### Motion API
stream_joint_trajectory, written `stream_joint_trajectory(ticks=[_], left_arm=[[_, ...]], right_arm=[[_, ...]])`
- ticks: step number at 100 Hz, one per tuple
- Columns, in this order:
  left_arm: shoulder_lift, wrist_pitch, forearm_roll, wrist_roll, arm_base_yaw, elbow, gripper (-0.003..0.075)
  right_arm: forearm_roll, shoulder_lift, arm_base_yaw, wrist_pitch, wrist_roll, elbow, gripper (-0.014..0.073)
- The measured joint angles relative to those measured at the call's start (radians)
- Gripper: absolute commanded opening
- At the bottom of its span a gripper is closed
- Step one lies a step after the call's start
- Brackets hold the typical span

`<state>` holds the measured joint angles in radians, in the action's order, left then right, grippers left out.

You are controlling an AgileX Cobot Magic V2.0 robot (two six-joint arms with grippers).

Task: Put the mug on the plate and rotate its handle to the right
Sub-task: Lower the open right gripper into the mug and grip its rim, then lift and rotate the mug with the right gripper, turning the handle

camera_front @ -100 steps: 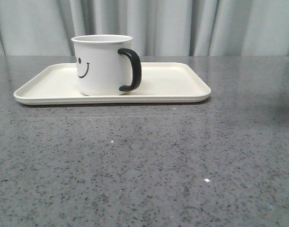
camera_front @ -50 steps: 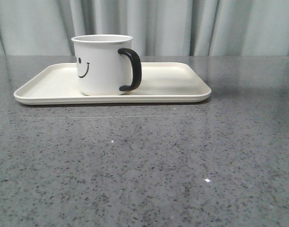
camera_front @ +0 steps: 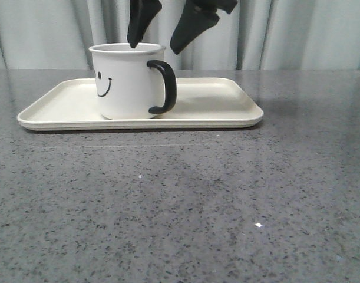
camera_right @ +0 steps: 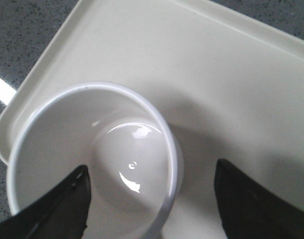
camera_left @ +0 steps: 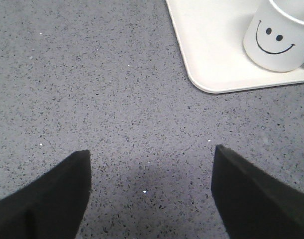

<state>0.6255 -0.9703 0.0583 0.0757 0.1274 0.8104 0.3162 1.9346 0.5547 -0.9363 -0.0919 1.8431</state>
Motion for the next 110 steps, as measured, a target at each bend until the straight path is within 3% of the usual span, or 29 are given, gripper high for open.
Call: stream_joint_trajectory(ticks=[24,34,67,91,110], left_arm=[[0.000,-0.006,0.000,0.000,0.000,0.000,0.0491],[0.000,-0.007,0.000,0.000,0.000,0.000,0.0491],[0.000,-0.008,0.000,0.000,0.000,0.000,0.0491],[0.000,-0.008,0.000,0.000,0.000,0.000,0.0491],[0.000,-0.008,0.000,0.000,0.000,0.000,0.0491]], right_arm=[[0.000,0.040,0.000,0.000,0.002,0.001,0.0527],[0.000,0.040,0.000,0.000,0.003,0.001,0.0465],[-0.001,0.040,0.000,0.000,0.007,0.001,-0.0072],[-0.001,0.040,0.000,-0.067,-0.019,0.064,-0.0057],[-0.001,0.040,0.000,-0.182,-0.160,0.179,-0.0057]])
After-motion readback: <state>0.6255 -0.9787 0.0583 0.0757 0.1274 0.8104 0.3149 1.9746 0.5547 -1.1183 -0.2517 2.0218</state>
